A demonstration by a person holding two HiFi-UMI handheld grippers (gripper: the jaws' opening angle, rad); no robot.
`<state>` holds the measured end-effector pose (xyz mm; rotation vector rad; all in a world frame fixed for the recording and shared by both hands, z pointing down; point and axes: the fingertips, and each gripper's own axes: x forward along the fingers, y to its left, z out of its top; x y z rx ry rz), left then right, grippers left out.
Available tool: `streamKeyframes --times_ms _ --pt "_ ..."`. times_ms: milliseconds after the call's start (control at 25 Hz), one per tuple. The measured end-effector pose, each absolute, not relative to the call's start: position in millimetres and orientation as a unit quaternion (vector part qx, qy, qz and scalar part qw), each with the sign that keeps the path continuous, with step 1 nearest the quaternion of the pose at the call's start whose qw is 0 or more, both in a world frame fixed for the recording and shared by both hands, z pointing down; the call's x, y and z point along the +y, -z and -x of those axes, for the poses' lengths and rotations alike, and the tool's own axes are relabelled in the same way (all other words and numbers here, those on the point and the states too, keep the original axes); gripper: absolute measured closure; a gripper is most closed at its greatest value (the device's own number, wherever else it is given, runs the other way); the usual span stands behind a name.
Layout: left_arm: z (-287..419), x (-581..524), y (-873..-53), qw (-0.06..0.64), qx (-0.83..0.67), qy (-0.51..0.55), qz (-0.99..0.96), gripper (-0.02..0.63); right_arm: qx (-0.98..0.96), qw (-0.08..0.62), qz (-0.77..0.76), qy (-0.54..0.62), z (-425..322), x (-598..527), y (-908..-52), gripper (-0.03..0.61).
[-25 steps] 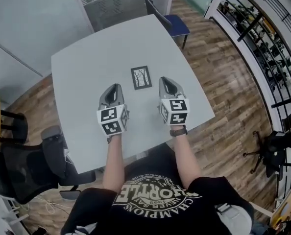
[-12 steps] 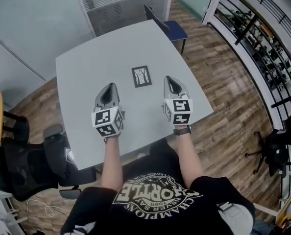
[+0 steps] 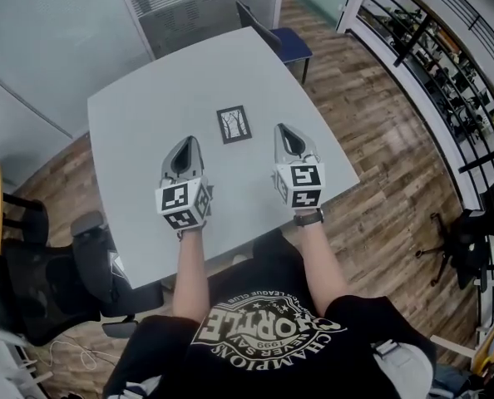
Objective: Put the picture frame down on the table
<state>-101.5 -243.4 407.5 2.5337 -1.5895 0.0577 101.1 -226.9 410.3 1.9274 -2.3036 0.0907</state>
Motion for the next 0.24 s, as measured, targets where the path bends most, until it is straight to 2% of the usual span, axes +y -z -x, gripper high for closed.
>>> streamKeyframes --times_ms 240 --pt "79 -286 -431 0.092 -0.527 -0.035 -0.844 0.607 -0.765 0.08 -0.638 -0.04 -117 -269 -427 0.58"
